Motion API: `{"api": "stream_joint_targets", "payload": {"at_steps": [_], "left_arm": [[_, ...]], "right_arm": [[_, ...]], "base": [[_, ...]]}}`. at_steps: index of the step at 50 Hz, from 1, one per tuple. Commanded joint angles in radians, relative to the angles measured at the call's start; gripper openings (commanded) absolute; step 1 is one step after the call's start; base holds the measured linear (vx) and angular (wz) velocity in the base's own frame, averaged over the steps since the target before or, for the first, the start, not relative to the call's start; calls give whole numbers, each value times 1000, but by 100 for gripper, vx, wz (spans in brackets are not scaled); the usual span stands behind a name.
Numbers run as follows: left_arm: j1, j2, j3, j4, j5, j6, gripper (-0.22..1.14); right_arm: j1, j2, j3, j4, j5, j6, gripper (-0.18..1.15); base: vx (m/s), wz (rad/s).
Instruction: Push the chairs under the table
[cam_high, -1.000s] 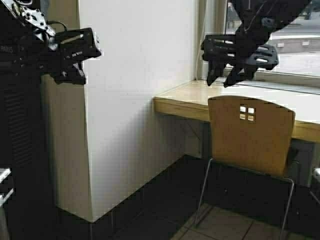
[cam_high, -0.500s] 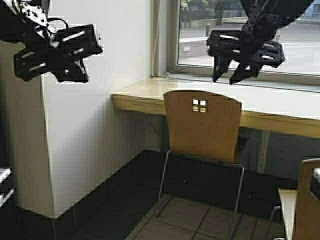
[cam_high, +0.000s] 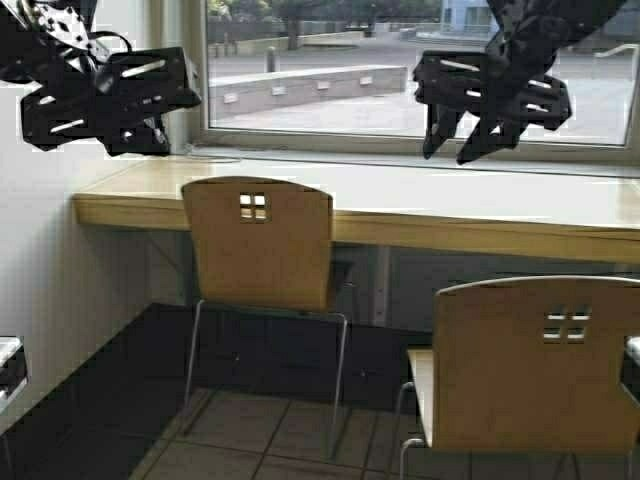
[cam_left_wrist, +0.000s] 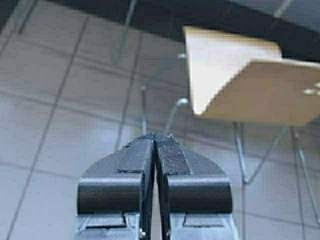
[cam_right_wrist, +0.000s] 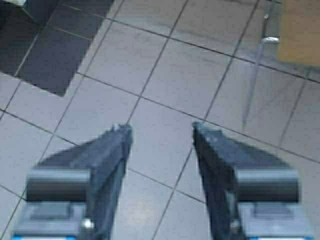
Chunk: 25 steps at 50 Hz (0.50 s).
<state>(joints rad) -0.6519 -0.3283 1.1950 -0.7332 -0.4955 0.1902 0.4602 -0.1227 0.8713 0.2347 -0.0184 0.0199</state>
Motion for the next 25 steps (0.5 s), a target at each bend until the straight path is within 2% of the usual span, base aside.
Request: {"api": "stream_joint_targets", "payload": {"at_steps": [1,13,25], "left_arm": [[2,-6,-6,3,-6,0,38],[2,5,-8,-32,11,-17,38],[2,43,-25,-118,11,-51,38]], "right_arm": [[3,-21,-20,2,12,2,80],[3,-9,-21,11,15,17,80],[2,44,-28,130,-51,44,80]], "base": [[-8,-43],[-8,-42],[-9,-48]]}}
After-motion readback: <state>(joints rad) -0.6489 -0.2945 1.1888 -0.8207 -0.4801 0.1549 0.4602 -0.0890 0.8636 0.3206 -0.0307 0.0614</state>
